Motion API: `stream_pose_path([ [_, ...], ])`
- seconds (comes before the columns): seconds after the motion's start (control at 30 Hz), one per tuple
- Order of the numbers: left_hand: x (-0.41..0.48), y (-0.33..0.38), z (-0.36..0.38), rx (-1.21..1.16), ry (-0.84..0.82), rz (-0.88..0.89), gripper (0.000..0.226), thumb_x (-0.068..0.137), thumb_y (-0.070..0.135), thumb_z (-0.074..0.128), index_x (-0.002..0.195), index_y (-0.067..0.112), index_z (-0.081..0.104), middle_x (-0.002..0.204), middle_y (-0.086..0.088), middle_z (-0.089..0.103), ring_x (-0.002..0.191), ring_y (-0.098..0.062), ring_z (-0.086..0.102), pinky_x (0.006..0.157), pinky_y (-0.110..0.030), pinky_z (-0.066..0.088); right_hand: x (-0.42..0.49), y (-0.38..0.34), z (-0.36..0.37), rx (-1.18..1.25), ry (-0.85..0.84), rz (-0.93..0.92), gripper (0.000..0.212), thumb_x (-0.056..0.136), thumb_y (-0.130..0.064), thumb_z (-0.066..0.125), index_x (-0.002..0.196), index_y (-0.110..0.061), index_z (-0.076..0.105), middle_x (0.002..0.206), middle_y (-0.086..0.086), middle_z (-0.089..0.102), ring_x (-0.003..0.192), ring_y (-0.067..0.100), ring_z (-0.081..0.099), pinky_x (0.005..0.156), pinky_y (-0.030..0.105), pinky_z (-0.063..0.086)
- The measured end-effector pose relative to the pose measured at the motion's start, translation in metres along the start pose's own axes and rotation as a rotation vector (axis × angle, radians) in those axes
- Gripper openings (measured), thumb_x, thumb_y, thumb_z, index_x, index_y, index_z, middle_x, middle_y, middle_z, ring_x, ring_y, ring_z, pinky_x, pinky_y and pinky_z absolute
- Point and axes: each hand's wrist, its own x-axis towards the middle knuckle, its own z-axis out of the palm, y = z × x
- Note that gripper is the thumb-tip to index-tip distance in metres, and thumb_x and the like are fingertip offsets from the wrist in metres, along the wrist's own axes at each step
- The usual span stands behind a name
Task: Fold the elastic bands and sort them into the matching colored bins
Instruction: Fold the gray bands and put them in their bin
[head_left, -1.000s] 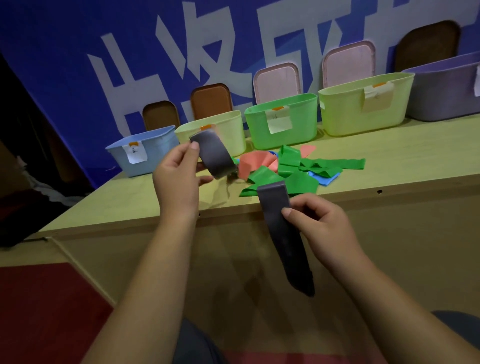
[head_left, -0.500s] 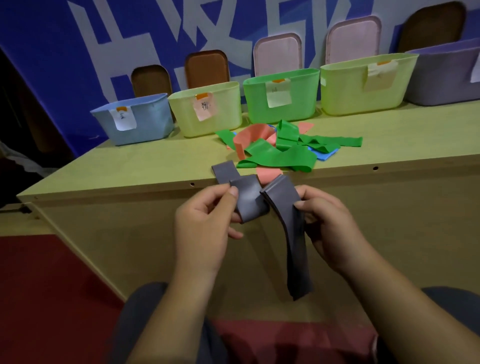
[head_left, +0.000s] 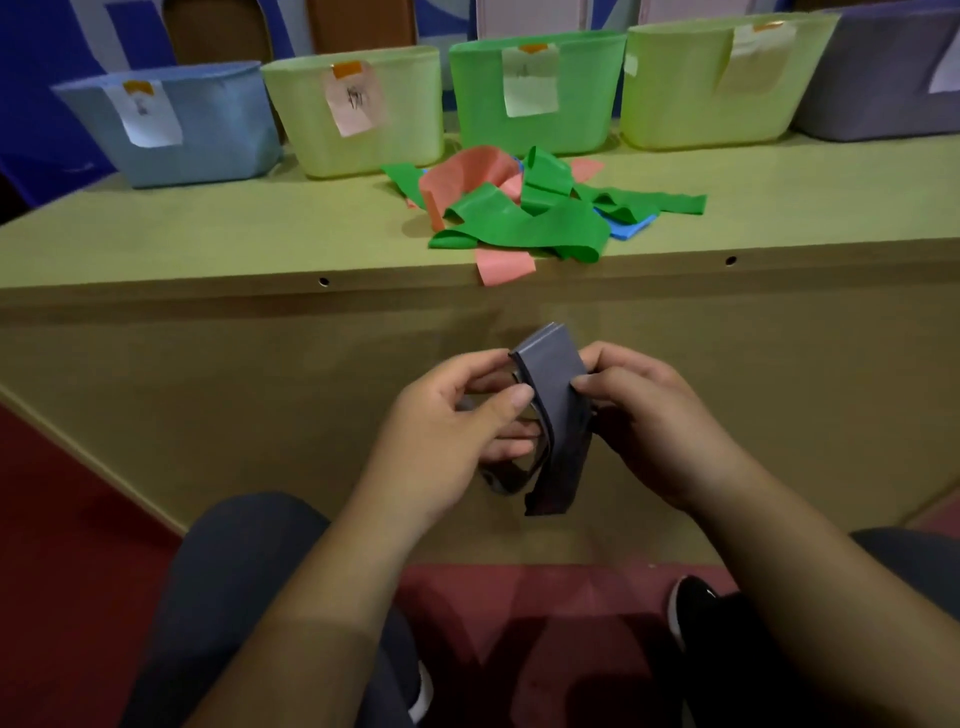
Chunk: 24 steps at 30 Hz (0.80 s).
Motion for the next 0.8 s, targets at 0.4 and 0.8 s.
stream_pose_path([
  [0.4,0.01,-0.029,-0.008,-0.122,-0.204,-0.194,0.039,0.091,0.013,0.076,0.128,0.006,0.069,0.13,-0.024,0.069,0.103,-0.029,0.077,0.083,-0.037,0.065,-0.007,0.013,-0.008,-0.173,0.023,0.115,0.008,0.083,-0.019,0.063,0.085,-0.012,0.068,0.085,0.016,0.056,0.081,0.028,0.046,0.073,0.039,0.035],
  [0.8,0.013,-0.034,-0.02,0.05,-0.231,-0.071,0.049,0.074,0.019,0.089,0.113,0.004,0.063,0.092,-0.004,0.067,0.079,-0.01,0.06,0.07,-0.019,0.052,0.0,0.017,-0.007,-0.257,-0.065,0.104,0.012,0.084,-0.013,0.061,0.078,-0.021,0.066,0.084,0.006,0.061,0.083,0.02,0.055,0.084,0.035,0.042],
])
